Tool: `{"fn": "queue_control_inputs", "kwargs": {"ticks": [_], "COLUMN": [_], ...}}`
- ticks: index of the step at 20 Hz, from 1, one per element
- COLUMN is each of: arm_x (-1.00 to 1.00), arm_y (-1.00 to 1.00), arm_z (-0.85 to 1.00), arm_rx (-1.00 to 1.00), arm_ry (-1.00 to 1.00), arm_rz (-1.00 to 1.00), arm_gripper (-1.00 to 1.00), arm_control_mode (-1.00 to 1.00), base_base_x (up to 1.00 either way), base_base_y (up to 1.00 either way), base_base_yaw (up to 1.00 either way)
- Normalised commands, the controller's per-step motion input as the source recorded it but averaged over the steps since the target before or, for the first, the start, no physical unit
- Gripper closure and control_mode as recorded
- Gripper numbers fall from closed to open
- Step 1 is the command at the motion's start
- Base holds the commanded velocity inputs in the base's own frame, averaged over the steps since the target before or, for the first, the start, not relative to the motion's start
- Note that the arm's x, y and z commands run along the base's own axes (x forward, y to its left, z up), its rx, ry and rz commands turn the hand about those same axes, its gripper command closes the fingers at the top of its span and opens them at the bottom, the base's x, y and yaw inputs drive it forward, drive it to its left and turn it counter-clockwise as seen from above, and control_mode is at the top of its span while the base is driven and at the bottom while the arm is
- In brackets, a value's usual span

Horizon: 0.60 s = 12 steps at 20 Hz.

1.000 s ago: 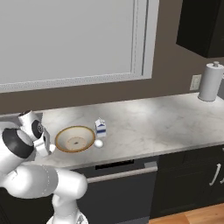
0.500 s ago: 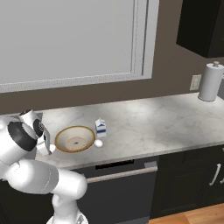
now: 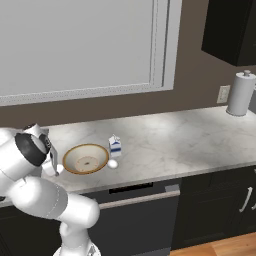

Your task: Gather the eggs and milk located in the vicinity of the sink area and place them right next to the bowl.

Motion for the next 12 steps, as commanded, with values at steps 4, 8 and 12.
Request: {"fn": "queue_control_inputs", "kwargs": {"ticks": [4, 8, 12], "arm_x": [0.01, 0.01, 0.02], "arm_y": [0.00, 0.00, 0.00], "arm_z": [-0.01, -0.06, -0.13], "arm_rx": [0.00, 0.00, 0.00], "arm_ry": [0.00, 0.00, 0.00], "arm_rz": [0.00, 0.00, 0.00], "arm_gripper": [1.00, 1.00, 1.00], "arm_control_mode": [-1.00, -1.00, -1.00], "base_base_x": [0.00, 0.00, 0.00], "base_base_y": [0.00, 0.00, 0.00], "base_base_yaw": [0.00, 0.00, 0.00]}}
